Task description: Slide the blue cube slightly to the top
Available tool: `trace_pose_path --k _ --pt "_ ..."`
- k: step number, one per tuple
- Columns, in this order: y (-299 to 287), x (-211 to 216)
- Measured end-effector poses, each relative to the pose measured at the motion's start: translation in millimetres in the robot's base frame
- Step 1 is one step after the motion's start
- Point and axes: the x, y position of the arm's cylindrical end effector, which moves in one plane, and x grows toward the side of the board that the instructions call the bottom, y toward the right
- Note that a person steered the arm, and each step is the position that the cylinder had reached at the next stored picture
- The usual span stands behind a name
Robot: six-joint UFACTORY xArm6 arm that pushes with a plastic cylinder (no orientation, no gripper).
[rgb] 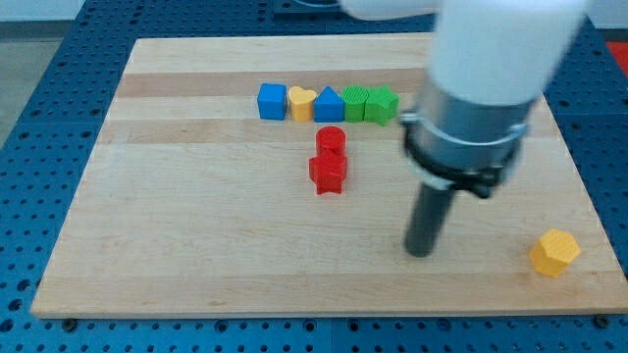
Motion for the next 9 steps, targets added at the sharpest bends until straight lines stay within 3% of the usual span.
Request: trace_pose_path --k 2,3,5,9 --pt "-105 -24" --pt "-134 -61" --pt "-140 -133" --pt "-149 -222"
